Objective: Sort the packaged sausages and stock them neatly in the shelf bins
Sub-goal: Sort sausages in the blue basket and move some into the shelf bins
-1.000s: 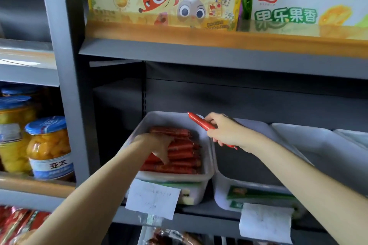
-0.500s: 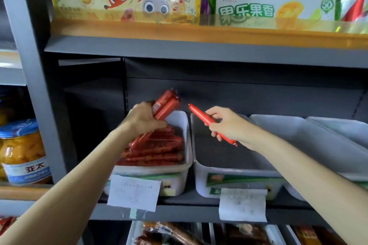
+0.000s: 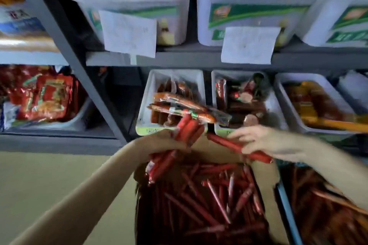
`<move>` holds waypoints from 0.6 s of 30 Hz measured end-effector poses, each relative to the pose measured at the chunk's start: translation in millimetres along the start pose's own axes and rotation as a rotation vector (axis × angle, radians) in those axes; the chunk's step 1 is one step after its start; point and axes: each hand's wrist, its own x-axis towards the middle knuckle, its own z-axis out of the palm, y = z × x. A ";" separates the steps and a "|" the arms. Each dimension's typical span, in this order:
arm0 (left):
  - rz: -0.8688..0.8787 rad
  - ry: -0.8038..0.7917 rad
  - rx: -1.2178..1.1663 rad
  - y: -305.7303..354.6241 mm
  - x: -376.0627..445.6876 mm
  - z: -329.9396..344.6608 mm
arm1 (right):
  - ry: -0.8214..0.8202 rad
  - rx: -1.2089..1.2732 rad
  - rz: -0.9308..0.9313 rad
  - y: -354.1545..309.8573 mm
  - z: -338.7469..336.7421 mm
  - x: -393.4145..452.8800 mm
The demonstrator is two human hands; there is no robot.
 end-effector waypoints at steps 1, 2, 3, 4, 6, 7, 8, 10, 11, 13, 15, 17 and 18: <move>-0.086 -0.039 -0.039 -20.7 12.3 10.5 | -0.011 -0.014 0.105 19.6 12.3 7.7; -0.160 -0.051 -0.053 -37.6 24.2 19.3 | -0.008 -0.047 0.191 36.1 21.6 15.1; -0.217 -0.039 -0.041 -49.9 34.4 27.7 | -0.003 -0.098 0.241 47.4 27.9 20.6; -0.261 -0.010 0.005 -57.1 42.0 34.5 | 0.002 -0.178 0.248 53.2 31.4 24.1; -0.249 0.115 0.290 -58.7 52.0 36.4 | 0.028 -0.380 0.200 49.4 31.0 24.6; -0.186 0.202 0.482 -53.8 55.2 32.9 | 0.056 -0.457 0.157 42.1 27.6 22.4; -0.108 0.286 0.615 -44.5 54.4 27.8 | 0.088 -0.475 0.102 32.3 22.9 19.9; 0.100 0.416 0.676 -15.5 41.4 14.9 | 0.182 -0.488 -0.056 5.7 11.1 13.6; 0.250 0.489 0.657 1.8 30.8 6.4 | 0.254 -0.512 -0.146 -11.9 4.3 9.8; 0.658 0.704 0.683 41.7 2.6 -11.0 | 0.327 -0.504 -0.315 -50.3 -9.4 0.1; 1.017 0.920 0.729 81.8 -28.2 -32.6 | 0.288 -0.370 -0.491 -95.6 -22.3 -15.7; 1.199 1.072 0.731 121.9 -53.4 -59.8 | 0.260 -0.234 -0.669 -143.4 -37.9 -29.7; 1.238 1.137 0.724 140.6 -63.3 -74.3 | 0.267 -0.203 -0.736 -165.5 -45.4 -33.2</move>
